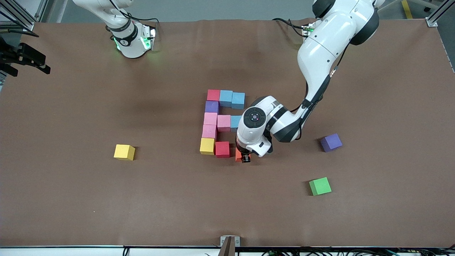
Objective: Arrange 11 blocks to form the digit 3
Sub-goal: 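Lift the orange cube with the left gripper and carry it beside the red cube, then lower the orange cube beside the red cube and open the left gripper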
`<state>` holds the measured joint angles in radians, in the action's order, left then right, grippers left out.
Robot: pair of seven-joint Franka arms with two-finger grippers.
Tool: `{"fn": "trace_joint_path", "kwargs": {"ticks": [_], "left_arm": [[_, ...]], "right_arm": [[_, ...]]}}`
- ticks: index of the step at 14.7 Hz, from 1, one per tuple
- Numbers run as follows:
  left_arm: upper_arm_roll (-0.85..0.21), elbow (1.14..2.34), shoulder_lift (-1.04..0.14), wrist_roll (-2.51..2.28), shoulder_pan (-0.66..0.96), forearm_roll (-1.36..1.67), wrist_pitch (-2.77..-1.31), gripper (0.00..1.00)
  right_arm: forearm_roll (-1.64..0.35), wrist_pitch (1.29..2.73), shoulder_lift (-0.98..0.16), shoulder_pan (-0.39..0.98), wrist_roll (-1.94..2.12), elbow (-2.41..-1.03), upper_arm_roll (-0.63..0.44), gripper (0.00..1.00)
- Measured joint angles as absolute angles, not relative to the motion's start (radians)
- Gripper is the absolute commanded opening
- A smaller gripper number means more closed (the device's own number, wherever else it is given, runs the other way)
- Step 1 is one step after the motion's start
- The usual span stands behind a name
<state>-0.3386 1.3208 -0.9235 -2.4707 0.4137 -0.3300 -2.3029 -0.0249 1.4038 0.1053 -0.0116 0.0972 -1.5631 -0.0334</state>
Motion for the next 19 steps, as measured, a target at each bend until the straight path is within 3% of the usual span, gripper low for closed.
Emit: {"fn": "trace_joint_path", "kwargs": {"ticks": [19], "left_arm": [[-0.338, 1.305, -0.943, -2.477, 0.448, -0.326, -2.357, 0.41]], "right_arm": [[-0.025, 1.408, 0.105, -0.012, 0.012, -1.562, -0.031, 1.0]]}}
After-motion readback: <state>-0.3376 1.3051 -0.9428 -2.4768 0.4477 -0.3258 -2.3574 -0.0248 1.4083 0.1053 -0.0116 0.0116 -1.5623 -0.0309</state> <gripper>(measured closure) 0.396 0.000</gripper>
